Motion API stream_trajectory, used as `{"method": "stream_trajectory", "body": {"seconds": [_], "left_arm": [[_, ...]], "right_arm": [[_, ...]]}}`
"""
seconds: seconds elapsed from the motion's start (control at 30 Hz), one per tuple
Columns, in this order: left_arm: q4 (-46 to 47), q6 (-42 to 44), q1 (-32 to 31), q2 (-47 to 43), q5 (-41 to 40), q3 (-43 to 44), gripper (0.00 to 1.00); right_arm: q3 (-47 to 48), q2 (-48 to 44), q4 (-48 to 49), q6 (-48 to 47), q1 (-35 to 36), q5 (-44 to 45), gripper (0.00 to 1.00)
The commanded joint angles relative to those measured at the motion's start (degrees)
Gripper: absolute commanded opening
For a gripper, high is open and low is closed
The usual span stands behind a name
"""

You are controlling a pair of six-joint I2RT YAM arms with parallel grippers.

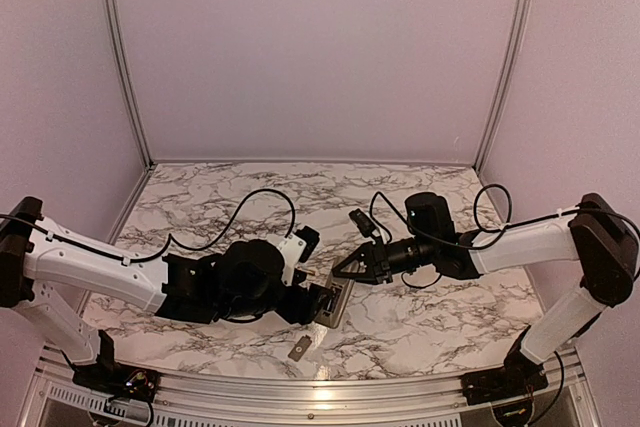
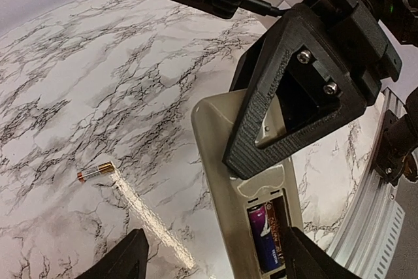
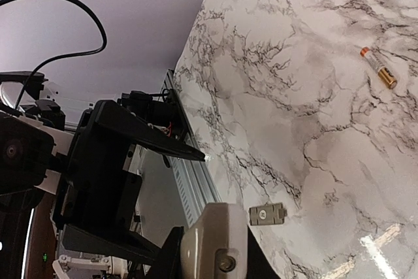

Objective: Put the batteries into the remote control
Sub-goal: Press the battery in the battery compartment.

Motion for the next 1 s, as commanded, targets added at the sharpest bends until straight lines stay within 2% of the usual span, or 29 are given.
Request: {"method": "stream_trajectory", "body": {"seconds": [0.0,0.1,0.27,0.53,0.6,0.73,0.83,0.97], "left_arm": [[0.2,-1.0,0.3,1.9,2.8,0.8,0.74],[-0.4,-1.1,0.3,3.5,2.9,1.7,0.74],[-2.7,-1.2,0.4,6.0,2.2,3.8,0.68],[-2.6,-1.7,1.3,6.5,3.3,3.5,0.45],[-2.5,-1.7,1.5,6.5,3.9,3.3,0.44],[-2.4,-1.9,1.8,6.4,5.5,3.1,0.56],[-2.6,-1.7,2.1,5.8,6.0,3.1,0.61],[-2.7,-1.0,2.6,3.9,7.4,2.6,0.77]], "right_arm": [[2.1,-1.2,0.0,-0.2,-0.6,0.7,0.00],[2.1,-1.2,0.4,0.3,-0.6,0.6,0.00],[2.0,-1.8,0.4,0.5,-0.8,0.6,0.00],[1.9,-2.3,0.7,0.8,-1.1,0.0,0.00],[1.8,-2.3,0.9,0.9,-1.2,-0.2,0.00],[1.8,-2.2,1.2,1.1,-1.2,-0.3,0.00],[1.7,-2.1,1.0,1.1,-1.4,-0.2,0.00],[1.7,-2.2,0.2,0.5,-1.8,-0.1,0.00]]}}
